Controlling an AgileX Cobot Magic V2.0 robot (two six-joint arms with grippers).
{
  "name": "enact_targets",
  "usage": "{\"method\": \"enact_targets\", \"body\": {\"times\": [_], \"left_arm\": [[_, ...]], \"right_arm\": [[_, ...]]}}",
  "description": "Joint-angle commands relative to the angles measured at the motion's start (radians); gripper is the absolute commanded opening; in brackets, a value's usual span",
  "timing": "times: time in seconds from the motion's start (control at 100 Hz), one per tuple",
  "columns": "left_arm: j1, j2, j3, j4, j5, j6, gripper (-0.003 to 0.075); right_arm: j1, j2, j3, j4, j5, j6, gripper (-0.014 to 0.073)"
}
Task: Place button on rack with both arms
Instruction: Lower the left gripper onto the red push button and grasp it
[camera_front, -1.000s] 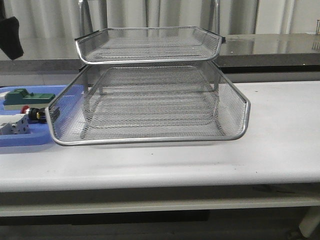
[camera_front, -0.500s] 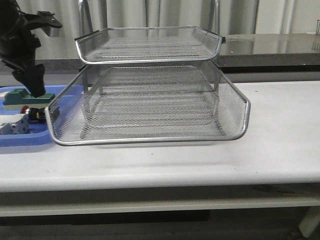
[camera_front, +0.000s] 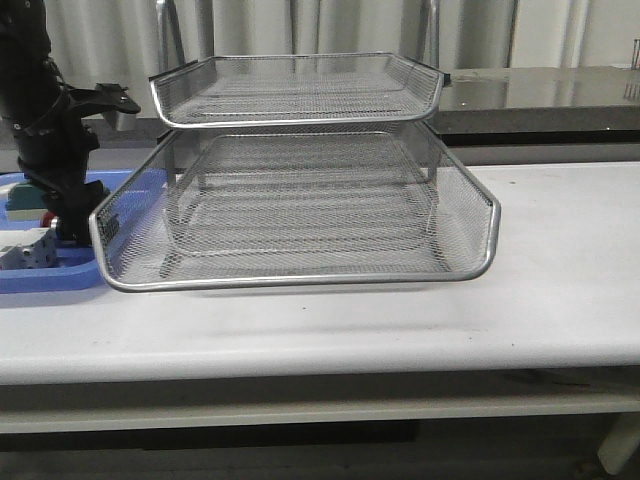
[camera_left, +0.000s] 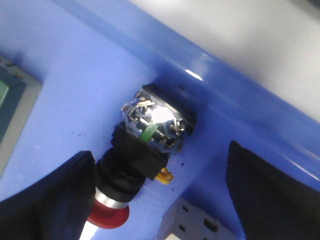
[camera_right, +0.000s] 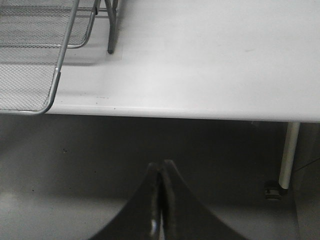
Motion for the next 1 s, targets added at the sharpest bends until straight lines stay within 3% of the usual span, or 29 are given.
{"method": "enact_targets", "body": {"times": [0.0, 0.63, 0.7, 0.99], "left_arm": [[0.006, -0.056, -0.036, -0.015, -0.039, 0.01, 0.0521], [0.01, 0.016, -0.095, -0.048, -0.018, 0.028, 0.0509], [0.01, 0.016, -0.095, -0.048, -0.018, 0.028, 0.0454], [0.01, 0.014, -0.13, -0.021, -0.018, 0.028, 0.0082]], "right_arm": [[-0.007, 0.001, -0.023, 0.002, -0.064, -0.001, -0.0068], [-0.007, 0.001, -0.023, 0.002, -0.064, -0.001, -0.0068], [-0.007, 0.001, -0.023, 0.002, -0.064, -0.001, -0.0068], [-0.007, 0.001, -0.023, 0.002, -0.064, -0.001, -0.0068]]}}
